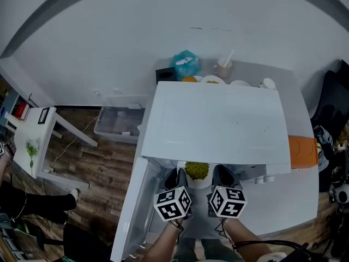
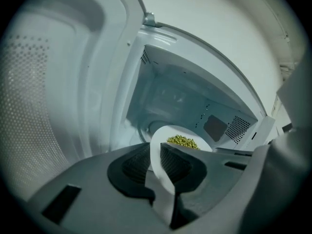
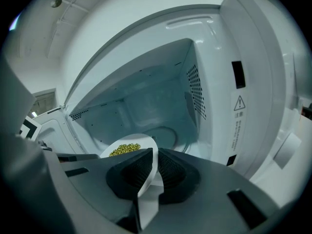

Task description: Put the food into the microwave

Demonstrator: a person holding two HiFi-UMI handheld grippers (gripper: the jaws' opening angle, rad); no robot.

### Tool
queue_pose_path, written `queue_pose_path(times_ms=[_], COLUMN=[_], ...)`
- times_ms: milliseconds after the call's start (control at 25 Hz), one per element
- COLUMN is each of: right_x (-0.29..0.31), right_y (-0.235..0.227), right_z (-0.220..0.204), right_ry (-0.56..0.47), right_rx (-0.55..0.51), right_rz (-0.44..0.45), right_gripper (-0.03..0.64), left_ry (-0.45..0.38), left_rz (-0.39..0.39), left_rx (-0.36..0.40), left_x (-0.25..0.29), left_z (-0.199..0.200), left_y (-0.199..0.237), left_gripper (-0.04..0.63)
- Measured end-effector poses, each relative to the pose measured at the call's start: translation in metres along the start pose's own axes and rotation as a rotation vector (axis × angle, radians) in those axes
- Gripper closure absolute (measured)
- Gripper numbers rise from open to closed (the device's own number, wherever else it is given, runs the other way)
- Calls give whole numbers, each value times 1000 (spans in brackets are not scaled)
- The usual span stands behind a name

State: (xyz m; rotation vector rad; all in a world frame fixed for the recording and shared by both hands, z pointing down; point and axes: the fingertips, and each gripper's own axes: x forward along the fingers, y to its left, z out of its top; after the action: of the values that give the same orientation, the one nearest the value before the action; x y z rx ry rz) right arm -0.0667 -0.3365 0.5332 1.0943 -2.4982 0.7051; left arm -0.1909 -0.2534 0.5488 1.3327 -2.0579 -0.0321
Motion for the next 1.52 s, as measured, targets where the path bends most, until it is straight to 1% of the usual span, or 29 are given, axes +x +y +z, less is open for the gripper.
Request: queue_pose_path(times_ms=[400,880,1040,1160,1520], right_x=[17,33,37,41,50], right_y=[-3,-8,-12,-13,-17], right_z=[2,7,7,7,6], right_ry=[-18,-39,-49,-55,-56], right_rx=[13,24,15,6,1], right_rz=[-25,-54,-76,-93,-125], right_gripper=[571,571,571,571,569], left_ry=[-6,-19,-52,-72,-69], left_rz=[2,-13,-25,-18,9], left_rx=[5,22,45,74,118], left_x=[22,42,49,55,68], left_z=[6,13,17,20,17], left_y=[5,5,2,2,3], left_gripper=[528,528,528,528,526])
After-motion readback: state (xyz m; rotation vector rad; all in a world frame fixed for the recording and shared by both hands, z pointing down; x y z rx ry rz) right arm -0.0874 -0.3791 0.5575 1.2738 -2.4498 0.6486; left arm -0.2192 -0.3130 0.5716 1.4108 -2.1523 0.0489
